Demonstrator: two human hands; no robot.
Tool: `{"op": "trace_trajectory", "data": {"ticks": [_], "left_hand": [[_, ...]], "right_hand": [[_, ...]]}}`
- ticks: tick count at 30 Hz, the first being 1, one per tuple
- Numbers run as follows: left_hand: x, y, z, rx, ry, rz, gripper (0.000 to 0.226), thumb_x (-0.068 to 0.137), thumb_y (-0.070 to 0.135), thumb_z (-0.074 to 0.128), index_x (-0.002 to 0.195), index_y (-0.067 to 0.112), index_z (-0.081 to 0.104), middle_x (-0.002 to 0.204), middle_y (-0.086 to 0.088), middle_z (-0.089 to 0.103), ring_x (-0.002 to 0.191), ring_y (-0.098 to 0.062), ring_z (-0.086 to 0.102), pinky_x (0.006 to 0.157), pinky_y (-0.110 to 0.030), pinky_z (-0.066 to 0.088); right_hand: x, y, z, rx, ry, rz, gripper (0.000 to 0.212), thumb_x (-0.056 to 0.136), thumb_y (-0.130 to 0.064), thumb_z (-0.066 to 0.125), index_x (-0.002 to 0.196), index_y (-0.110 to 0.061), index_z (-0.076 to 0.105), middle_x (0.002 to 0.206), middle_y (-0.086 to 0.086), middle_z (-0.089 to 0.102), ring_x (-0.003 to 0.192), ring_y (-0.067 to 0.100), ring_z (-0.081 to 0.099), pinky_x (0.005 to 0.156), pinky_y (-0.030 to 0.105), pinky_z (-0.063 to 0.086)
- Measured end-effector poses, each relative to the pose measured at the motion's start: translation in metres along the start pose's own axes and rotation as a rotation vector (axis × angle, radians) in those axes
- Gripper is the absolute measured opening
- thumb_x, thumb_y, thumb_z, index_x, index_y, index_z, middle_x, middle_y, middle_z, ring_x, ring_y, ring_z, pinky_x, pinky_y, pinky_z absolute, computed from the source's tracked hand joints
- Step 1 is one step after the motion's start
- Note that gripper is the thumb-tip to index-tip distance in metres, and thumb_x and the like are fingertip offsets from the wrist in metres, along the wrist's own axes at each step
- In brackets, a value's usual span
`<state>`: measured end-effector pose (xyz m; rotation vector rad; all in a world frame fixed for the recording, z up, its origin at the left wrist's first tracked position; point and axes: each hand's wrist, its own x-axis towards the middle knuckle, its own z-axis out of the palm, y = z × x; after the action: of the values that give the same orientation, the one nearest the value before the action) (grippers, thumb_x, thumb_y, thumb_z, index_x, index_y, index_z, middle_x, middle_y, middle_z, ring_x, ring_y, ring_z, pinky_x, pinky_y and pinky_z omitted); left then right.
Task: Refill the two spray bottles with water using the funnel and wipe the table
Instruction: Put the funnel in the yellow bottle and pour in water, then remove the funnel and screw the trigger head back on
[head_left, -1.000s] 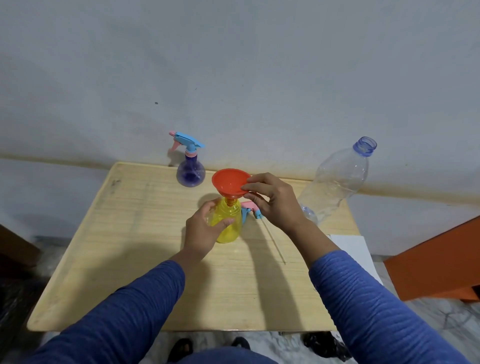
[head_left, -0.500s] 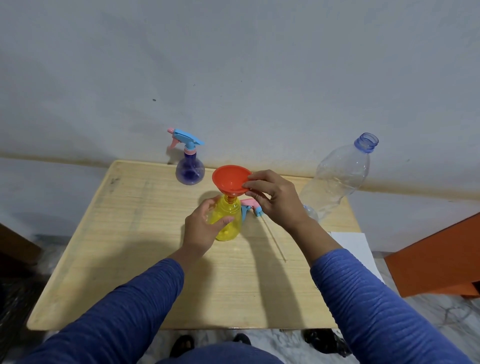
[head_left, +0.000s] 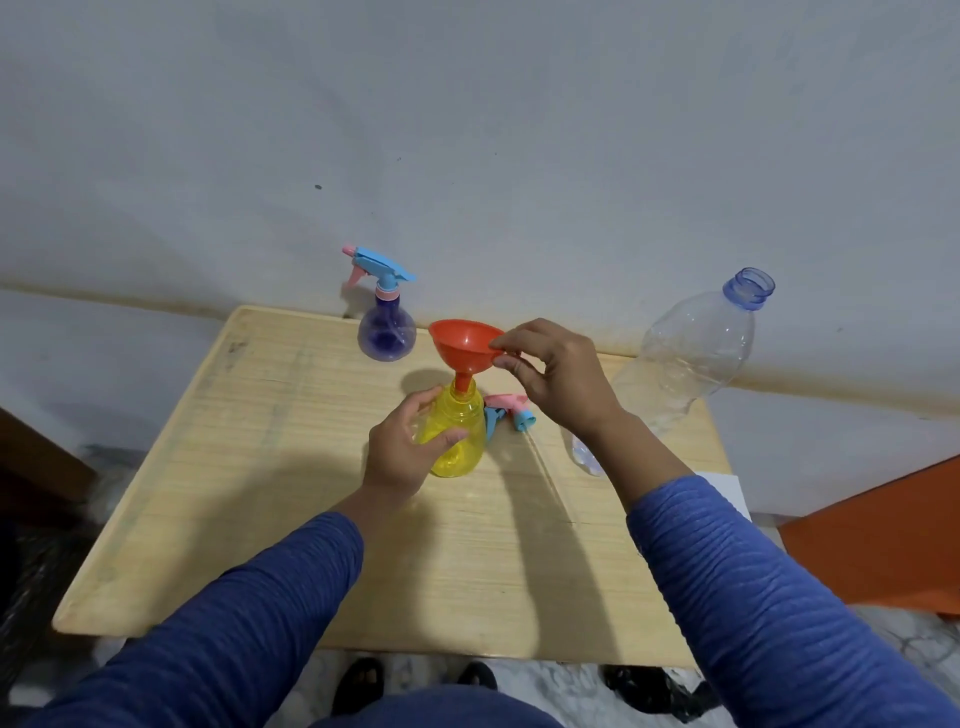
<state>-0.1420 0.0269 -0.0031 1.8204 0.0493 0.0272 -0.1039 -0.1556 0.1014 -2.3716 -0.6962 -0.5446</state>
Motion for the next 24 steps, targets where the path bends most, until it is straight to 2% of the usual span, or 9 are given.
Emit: {"op": "trace_trajectory", "data": {"ticks": [3,7,10,12,15,17,20,24], "left_hand": [[-0.001,0.000,0.001,0.000,0.020,-0.006,0.064,0.058,0.054,0.074,0.117,0.036,0.058,0.109,0.014,0.065,0.107,-0.002,0.058,0.095,-0.030,0.048],[-0.002,0.000,0.001,0.035,0.045,-0.030,0.067,0.053,0.059,0.070,0.116,0.038,0.058,0.111,0.012,0.065,0.106,-0.004,0.058,0.091,-0.028,0.049],[-0.001,0.004,0.001,0.057,0.035,-0.038,0.071,0.051,0.061,0.068,0.117,0.038,0.058,0.108,0.016,0.064,0.102,0.002,0.058,0.085,-0.013,0.047],[0.000,0.005,0.001,0.074,0.033,-0.031,0.074,0.051,0.064,0.066,0.119,0.036,0.057,0.106,0.020,0.062,0.097,0.008,0.056,0.079,-0.002,0.042],[0.000,0.003,0.003,0.069,0.044,-0.017,0.071,0.055,0.060,0.071,0.120,0.035,0.057,0.109,0.021,0.061,0.102,0.009,0.055,0.085,-0.011,0.044],[0.000,0.001,0.004,0.081,0.044,-0.013,0.064,0.063,0.047,0.079,0.121,0.035,0.056,0.111,0.018,0.061,0.102,0.013,0.053,0.087,-0.018,0.046],[0.001,0.000,0.004,0.086,0.057,-0.030,0.059,0.068,0.030,0.081,0.119,0.038,0.054,0.109,0.020,0.060,0.099,0.022,0.050,0.088,-0.018,0.046],[0.001,0.001,0.004,0.090,0.058,-0.041,0.059,0.068,0.029,0.081,0.118,0.041,0.052,0.109,0.021,0.059,0.098,0.020,0.051,0.088,-0.016,0.044]], "right_hand": [[0.008,0.008,-0.001,0.023,0.071,0.015,0.017,0.082,-0.017,0.069,0.095,-0.007,0.073,0.085,0.008,0.070,0.076,0.014,0.064,0.074,0.017,0.047],[0.016,0.024,0.002,0.080,0.109,0.129,0.016,0.082,-0.015,0.068,0.096,-0.008,0.072,0.086,0.007,0.071,0.073,0.009,0.060,0.071,0.007,0.044],[0.020,0.037,0.011,0.102,0.076,0.245,0.016,0.084,-0.014,0.067,0.098,-0.008,0.072,0.092,0.008,0.072,0.079,0.018,0.064,0.075,0.020,0.048],[0.020,0.048,0.022,0.097,0.037,0.337,0.017,0.085,-0.014,0.065,0.100,-0.007,0.071,0.096,0.009,0.072,0.084,0.021,0.064,0.077,0.021,0.045],[0.017,0.066,0.043,0.101,-0.044,0.453,0.019,0.087,-0.013,0.063,0.104,-0.007,0.070,0.098,0.011,0.071,0.088,0.024,0.064,0.077,0.020,0.041],[0.014,0.079,0.055,0.100,-0.093,0.496,0.019,0.087,-0.011,0.062,0.104,-0.007,0.069,0.099,0.012,0.071,0.090,0.025,0.065,0.077,0.022,0.041],[0.009,0.093,0.067,0.101,-0.147,0.562,0.019,0.088,-0.009,0.060,0.104,-0.006,0.069,0.101,0.012,0.071,0.094,0.025,0.064,0.077,0.019,0.038],[0.001,0.104,0.075,0.088,-0.194,0.615,0.020,0.090,-0.008,0.057,0.106,-0.006,0.068,0.106,0.012,0.069,0.099,0.025,0.062,0.082,0.019,0.039]]}}
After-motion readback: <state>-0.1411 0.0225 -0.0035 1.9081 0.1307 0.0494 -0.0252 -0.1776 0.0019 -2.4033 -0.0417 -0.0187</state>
